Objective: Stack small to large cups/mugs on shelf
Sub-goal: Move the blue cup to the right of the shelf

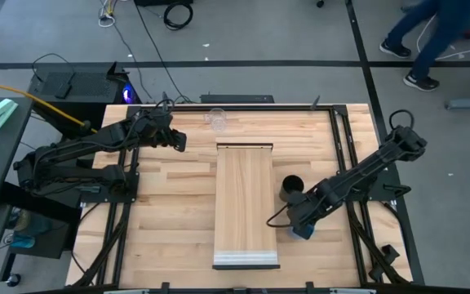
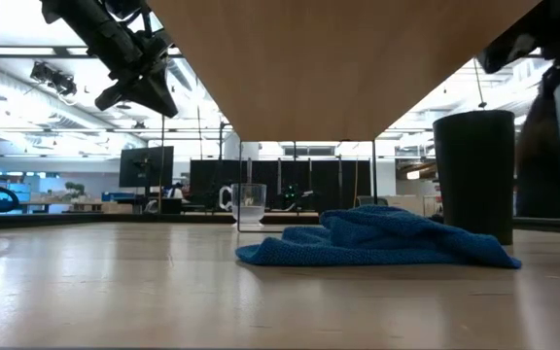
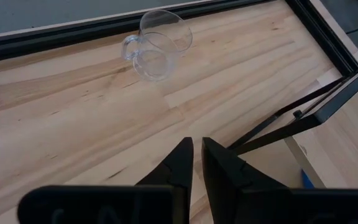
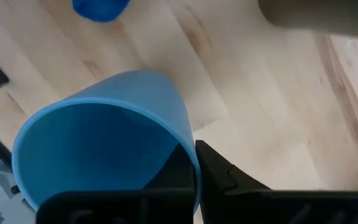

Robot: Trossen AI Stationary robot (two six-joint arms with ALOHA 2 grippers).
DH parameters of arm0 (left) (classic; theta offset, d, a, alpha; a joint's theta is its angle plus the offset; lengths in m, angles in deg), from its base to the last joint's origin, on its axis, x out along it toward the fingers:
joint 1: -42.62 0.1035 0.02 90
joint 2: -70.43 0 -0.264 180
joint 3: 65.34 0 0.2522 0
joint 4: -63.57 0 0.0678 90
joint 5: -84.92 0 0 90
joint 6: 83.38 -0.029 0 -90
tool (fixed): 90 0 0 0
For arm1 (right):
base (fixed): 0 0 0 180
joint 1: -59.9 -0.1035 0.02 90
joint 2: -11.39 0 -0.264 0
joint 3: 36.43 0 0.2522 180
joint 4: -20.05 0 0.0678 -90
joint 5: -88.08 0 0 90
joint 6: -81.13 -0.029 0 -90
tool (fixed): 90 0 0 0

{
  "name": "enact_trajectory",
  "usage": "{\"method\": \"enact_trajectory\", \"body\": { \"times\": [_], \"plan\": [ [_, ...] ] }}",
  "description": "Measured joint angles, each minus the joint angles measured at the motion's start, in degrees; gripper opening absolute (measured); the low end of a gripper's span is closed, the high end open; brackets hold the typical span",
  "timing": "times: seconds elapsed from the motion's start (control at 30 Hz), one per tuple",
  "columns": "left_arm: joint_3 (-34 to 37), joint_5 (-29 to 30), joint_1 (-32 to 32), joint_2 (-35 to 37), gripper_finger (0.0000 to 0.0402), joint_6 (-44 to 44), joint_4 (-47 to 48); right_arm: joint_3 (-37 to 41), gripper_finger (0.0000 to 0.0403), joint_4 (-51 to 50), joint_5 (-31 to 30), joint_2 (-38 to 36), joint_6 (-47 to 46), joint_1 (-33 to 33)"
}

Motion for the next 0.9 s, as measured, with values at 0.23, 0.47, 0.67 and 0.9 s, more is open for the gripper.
{"method": "enact_trajectory", "body": {
  "times": [0.23, 0.47, 0.67, 0.9],
  "plan": [
    [0.0, 0.0, 0.0, 0.0, 0.0045, 0.4, 0.6, 0.0, 0.0004, 0.3, 0.9, 2.0, 4.4, 1.8],
    [0.0, -0.4, 0.0, 0.0, 0.0041, 0.4, 0.6, 0.0, 0.0015, 1.1, 1.3, 2.2, 5.7, 2.4],
    [0.0, -0.4, 0.0, 0.0, 0.0047, 0.4, 0.5, 0.0, 0.0029, 1.9, 1.0, 0.3, 5.0, 2.7],
    [0.0, -0.4, 0.0, 0.0, 0.0044, 0.4, 0.6, 0.0, 0.0038, 1.9, 1.1, 0.3, 5.0, 2.7]
  ]
}}
